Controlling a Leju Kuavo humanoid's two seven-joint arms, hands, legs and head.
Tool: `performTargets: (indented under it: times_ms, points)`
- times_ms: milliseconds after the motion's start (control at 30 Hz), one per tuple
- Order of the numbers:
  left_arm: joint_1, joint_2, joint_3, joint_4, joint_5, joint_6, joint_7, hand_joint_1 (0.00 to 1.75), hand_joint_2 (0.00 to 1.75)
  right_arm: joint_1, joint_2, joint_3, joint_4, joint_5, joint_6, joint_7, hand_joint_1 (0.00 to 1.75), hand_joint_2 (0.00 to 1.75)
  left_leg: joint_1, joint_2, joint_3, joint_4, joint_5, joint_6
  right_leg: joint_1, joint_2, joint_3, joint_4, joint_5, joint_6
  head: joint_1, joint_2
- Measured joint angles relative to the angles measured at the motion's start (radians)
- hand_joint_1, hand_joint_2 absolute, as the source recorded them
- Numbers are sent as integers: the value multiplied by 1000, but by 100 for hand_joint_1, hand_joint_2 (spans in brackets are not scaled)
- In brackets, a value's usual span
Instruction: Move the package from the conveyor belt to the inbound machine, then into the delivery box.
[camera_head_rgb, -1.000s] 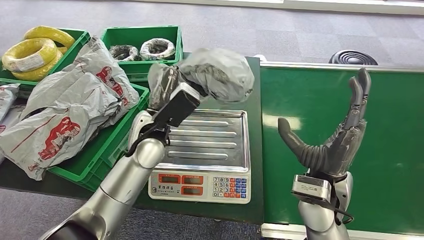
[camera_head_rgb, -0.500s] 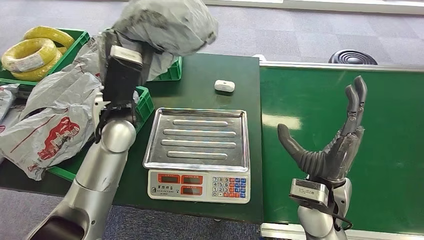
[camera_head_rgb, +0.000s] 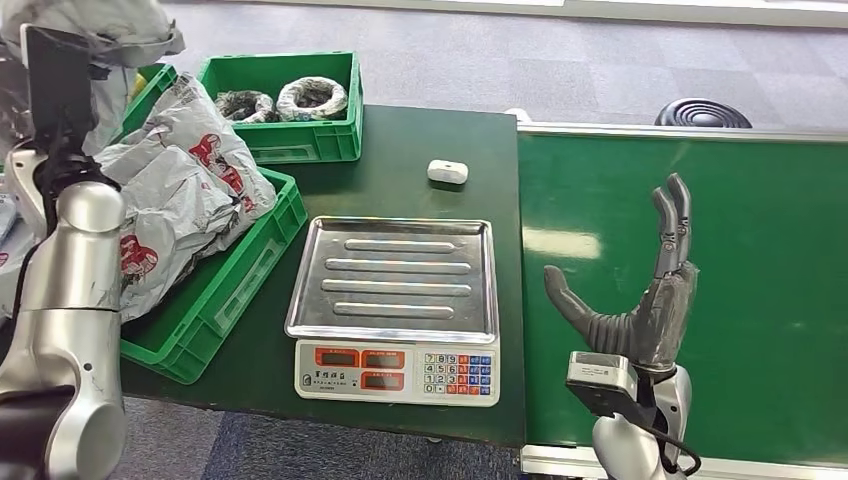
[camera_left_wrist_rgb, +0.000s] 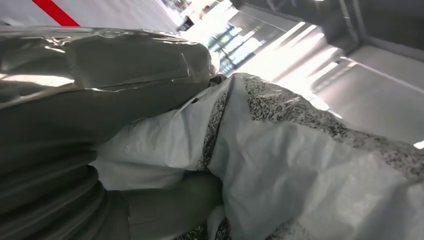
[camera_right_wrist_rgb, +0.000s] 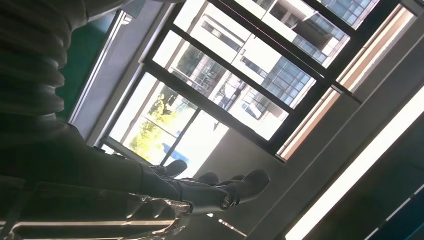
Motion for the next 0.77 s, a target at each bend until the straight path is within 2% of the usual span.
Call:
performTargets:
  times_ms: [133,233,333,433,467,533,600,767]
  points:
    - [-1,59,51,96,-4,-12,1,175,175,0,-2,-10,26,-10,0,1,0,175,0,-1,-2,0,0,0,0,0,-1,0,0,0,0,0]
    - [-1,82,70,140,-4,-17,1,172,175,-1,-4,-15,40,-13,0,1,0,175,0,-1,-2,0,0,0,0,0,-1,-1,0,0,0,0]
    - [-5,94,78,166,-6,-38,6,152,175,-1,-5,-16,49,-13,-1,1,0,175,0,-1,-3,0,0,0,0,-1,-1,-1,0,0,0,0]
    - [-14,103,76,193,-8,-141,18,36,175,-5,-6,-17,59,-16,-3,3,0,175,0,-1,-2,0,0,0,0,-1,-1,-1,0,0,0,0]
    - [-16,105,72,201,-5,-193,18,3,175,-9,-7,-18,64,-19,-2,5,0,175,0,-1,-2,0,0,0,0,-1,-1,-1,0,0,0,0]
    - [-15,107,56,211,1,-295,13,0,175,-22,-10,-21,81,-25,9,10,0,175,0,-1,-2,0,0,0,0,-1,-1,-1,0,0,0,0]
    - [-3,106,36,203,4,-357,13,0,175,-37,-11,-24,102,-26,28,13,0,175,0,-1,-2,0,0,0,0,0,-1,-1,0,0,0,0]
    - [66,107,25,103,22,-372,45,0,175,-53,-12,-26,143,-7,69,12,0,175,0,0,-3,0,0,0,0,0,-2,-1,1,-1,0,0]
